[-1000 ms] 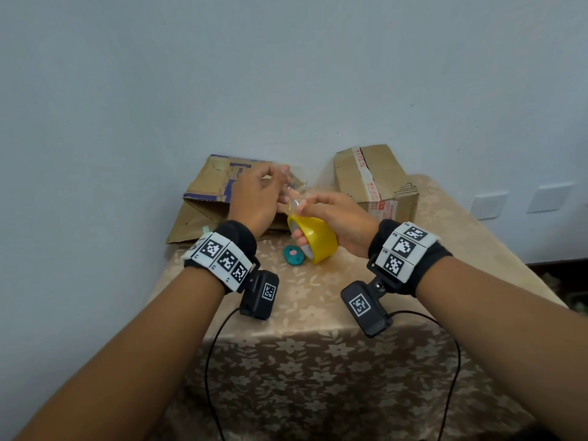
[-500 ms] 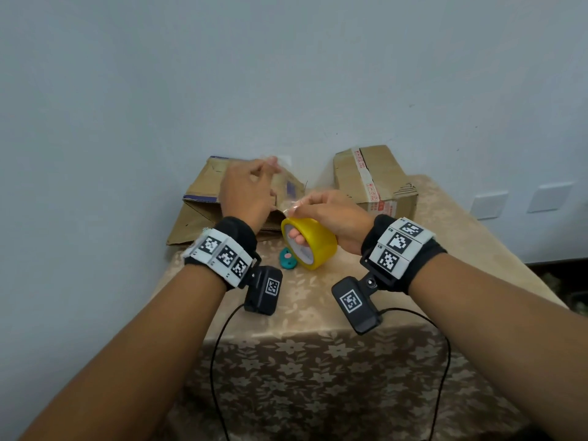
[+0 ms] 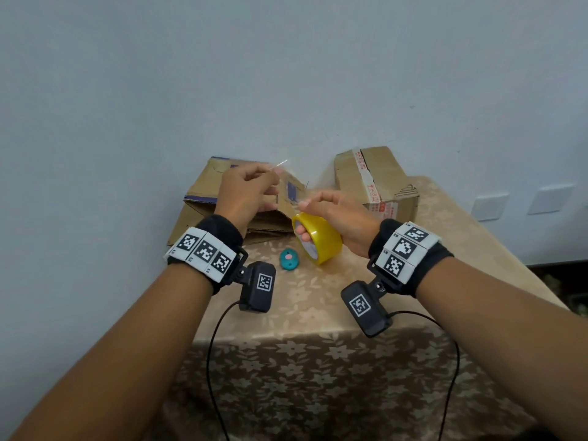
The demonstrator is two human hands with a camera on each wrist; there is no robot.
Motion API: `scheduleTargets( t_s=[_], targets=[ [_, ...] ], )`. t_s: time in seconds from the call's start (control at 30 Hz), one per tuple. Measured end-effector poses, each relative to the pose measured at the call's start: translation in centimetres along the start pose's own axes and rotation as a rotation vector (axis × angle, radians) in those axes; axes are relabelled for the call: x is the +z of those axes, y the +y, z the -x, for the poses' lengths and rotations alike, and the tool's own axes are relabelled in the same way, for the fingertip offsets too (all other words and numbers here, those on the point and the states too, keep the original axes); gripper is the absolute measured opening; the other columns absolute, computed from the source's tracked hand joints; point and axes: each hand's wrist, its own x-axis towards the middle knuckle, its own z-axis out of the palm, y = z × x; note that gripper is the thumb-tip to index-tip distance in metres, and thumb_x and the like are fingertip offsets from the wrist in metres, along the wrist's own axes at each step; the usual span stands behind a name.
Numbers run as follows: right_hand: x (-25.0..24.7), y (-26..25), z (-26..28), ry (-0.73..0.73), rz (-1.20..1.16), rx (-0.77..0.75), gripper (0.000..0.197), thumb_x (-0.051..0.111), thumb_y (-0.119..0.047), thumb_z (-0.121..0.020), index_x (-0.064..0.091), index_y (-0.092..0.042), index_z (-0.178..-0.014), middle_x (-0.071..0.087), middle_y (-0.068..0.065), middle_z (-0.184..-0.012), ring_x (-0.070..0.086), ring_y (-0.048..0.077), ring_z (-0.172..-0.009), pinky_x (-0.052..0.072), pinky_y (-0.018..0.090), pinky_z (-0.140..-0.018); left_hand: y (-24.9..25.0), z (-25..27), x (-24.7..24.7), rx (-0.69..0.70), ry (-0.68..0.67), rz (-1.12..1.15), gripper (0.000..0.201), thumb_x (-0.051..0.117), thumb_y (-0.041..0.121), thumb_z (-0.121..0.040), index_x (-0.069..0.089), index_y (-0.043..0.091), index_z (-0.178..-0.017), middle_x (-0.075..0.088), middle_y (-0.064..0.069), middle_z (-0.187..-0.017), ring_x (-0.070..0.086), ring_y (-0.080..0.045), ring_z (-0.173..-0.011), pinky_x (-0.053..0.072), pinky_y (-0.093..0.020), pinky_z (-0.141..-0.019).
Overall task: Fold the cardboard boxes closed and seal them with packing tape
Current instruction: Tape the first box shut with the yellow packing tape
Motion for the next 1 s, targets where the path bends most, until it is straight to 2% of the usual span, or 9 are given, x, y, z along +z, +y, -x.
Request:
scheduleTargets(
  t_s=[0.1, 0.2, 0.33, 0.43, 0.53, 0.63, 0.7, 0.8, 1.0],
  targets=[
    [-0.1, 0.1, 0.0, 0.025, -0.022, -0.014, 0.004, 0.062, -0.012, -0.102, 0.06, -0.009, -0.1, 0.072, 0.023, -0.084, 0.068, 0.03, -0.066, 0.061, 0.039, -0.07, -0.3, 0.3, -0.1, 0.012, -0.018, 0.001, 0.012, 0.074, 0.017, -0.09, 0.079, 0.026, -0.096, 0.075, 0.016, -0.097, 0.069, -0.007, -0.096, 0.063, -0.036, -0.076],
    [-0.2, 0.1, 0.0, 0.032, -0.026, -0.013, 0.004, 0.065, -0.01, -0.099, 0.061, -0.01, -0.1, 0.073, 0.022, -0.085, 0.069, 0.031, -0.068, 0.06, 0.047, -0.081, -0.8, 0.2, -0.3, 0.066, -0.012, -0.126, 0.028, 0.076, 0.024, -0.085, 0.078, 0.035, -0.111, 0.073, 0.009, -0.104, 0.067, -0.006, -0.096, 0.057, -0.035, -0.089],
    [-0.1, 0.1, 0.2, 0.037, 0.011, 0.011, 0.013, 0.071, -0.011, -0.095, 0.062, -0.016, -0.103, 0.077, 0.017, -0.09, 0.074, 0.027, -0.072, 0.06, 0.042, -0.08, -0.9, 0.5, 0.1, -0.003, -0.069, -0.047, 0.031, 0.072, 0.019, -0.094, 0.071, 0.021, -0.126, 0.061, 0.001, -0.075, 0.059, -0.003, -0.066, 0.057, -0.023, -0.064],
    [0.0, 0.1, 0.4, 0.033, 0.018, 0.024, 0.018, 0.071, -0.01, -0.095, 0.06, -0.017, -0.107, 0.078, 0.016, -0.092, 0.075, 0.025, -0.073, 0.059, 0.034, -0.072, -0.9, 1.0, 0.5, -0.027, -0.083, -0.045, 0.019, 0.072, 0.032, -0.094, 0.076, 0.021, -0.108, 0.064, 0.001, -0.061, 0.058, -0.008, -0.056, 0.059, -0.027, -0.061],
    [-0.1, 0.1, 0.4, 0.034, 0.026, 0.026, 0.017, 0.07, -0.011, -0.096, 0.06, -0.017, -0.108, 0.078, 0.016, -0.094, 0.075, 0.026, -0.075, 0.06, 0.034, -0.072, -0.8, 1.4, 0.8, -0.058, -0.064, -0.035, 0.03, 0.07, 0.046, -0.092, 0.075, 0.018, -0.102, 0.07, -0.006, -0.064, 0.062, -0.012, -0.055, 0.06, -0.029, -0.061],
    [-0.1, 0.2, 0.4, 0.034, 0.033, 0.018, 0.013, 0.067, -0.014, -0.098, 0.061, -0.016, -0.109, 0.078, 0.018, -0.096, 0.076, 0.029, -0.079, 0.06, 0.037, -0.076, -0.3, 1.5, 1.0, -0.118, -0.078, -0.025, 0.044, 0.06, 0.055, -0.095, 0.069, 0.017, -0.115, 0.076, -0.01, -0.074, 0.071, -0.016, -0.063, 0.062, -0.03, -0.064],
    [0.0, 0.1, 0.4, 0.037, 0.03, 0.016, 0.011, 0.066, -0.015, -0.099, 0.062, -0.015, -0.11, 0.078, 0.019, -0.097, 0.076, 0.028, -0.078, 0.061, 0.035, -0.073, -0.2, 1.4, 1.1, -0.122, -0.093, -0.011, 0.043, 0.067, 0.045, -0.095, 0.061, 0.021, -0.13, 0.078, -0.006, -0.083, 0.075, -0.017, -0.079, 0.063, -0.029, -0.068],
    [0.0, 0.1, 0.5, 0.027, 0.034, 0.011, 0.019, 0.067, -0.012, -0.098, 0.061, -0.011, -0.116, 0.078, 0.02, -0.097, 0.076, 0.028, -0.078, 0.062, 0.037, -0.073, -0.7, 1.2, 1.4, -0.051, -0.096, -0.062, 0.075, 0.083, 0.024, -0.084, 0.044, 0.028, -0.148, 0.078, -0.001, -0.092, 0.073, -0.014, -0.095, 0.062, -0.031, -0.073],
    [0.2, 0.0, 0.7, -0.015, 0.02, 0.007, 0.029, 0.066, -0.008, -0.099, 0.057, -0.006, -0.126, 0.077, 0.022, -0.099, 0.075, 0.028, -0.076, 0.062, 0.032, -0.065, -1.3, 0.9, 1.5, -0.039, -0.183, -0.015, 0.103, 0.086, 0.018, -0.079, 0.022, 0.025, -0.159, 0.077, -0.002, -0.108, 0.07, -0.017, -0.111, 0.053, -0.049, -0.102]
  ],
)
